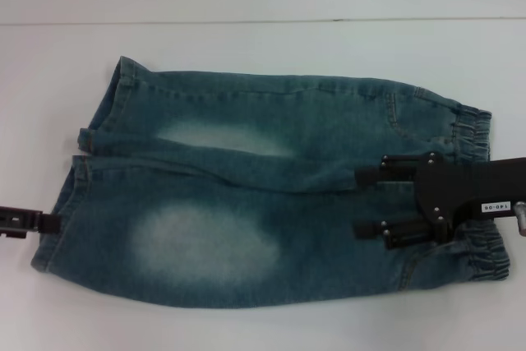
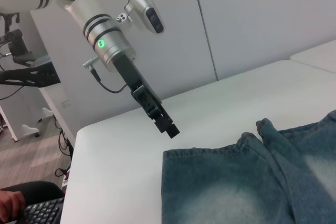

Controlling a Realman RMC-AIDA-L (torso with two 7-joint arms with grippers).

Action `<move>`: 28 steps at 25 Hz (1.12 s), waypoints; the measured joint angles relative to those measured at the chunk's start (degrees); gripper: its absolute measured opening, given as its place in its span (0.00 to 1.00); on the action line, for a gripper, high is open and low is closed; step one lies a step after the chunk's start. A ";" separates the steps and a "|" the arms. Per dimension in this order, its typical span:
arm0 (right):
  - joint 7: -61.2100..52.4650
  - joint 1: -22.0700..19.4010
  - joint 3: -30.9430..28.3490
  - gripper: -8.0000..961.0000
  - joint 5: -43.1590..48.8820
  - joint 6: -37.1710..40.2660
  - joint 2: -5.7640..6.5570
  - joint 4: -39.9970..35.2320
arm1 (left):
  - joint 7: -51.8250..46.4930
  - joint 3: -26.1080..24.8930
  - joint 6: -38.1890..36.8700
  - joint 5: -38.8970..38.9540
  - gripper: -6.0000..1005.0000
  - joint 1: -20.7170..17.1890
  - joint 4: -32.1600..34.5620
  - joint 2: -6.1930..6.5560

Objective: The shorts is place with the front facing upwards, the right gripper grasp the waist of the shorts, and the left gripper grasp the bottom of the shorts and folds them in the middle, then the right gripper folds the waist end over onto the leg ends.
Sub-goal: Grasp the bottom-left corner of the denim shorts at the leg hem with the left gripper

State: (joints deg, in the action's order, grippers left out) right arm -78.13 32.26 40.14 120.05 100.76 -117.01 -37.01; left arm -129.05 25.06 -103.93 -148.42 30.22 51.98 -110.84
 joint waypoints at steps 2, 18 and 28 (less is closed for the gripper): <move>0.03 -0.05 0.00 0.92 0.00 -0.27 0.01 0.00 | -0.25 0.00 0.99 -1.16 0.83 0.14 -0.11 -0.11; 0.28 -0.03 0.03 0.92 0.01 -0.66 -0.14 0.06 | -0.65 2.14 5.41 -3.14 0.83 0.82 -3.19 -0.52; 0.14 -0.07 -0.04 0.92 0.01 -0.66 -0.10 0.00 | -0.95 3.62 4.89 -3.24 0.83 1.01 -3.20 -0.92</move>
State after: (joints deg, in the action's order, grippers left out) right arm -78.00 32.18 40.10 120.06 100.10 -117.11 -37.00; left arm -130.00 28.68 -99.04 -151.66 31.23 48.77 -111.77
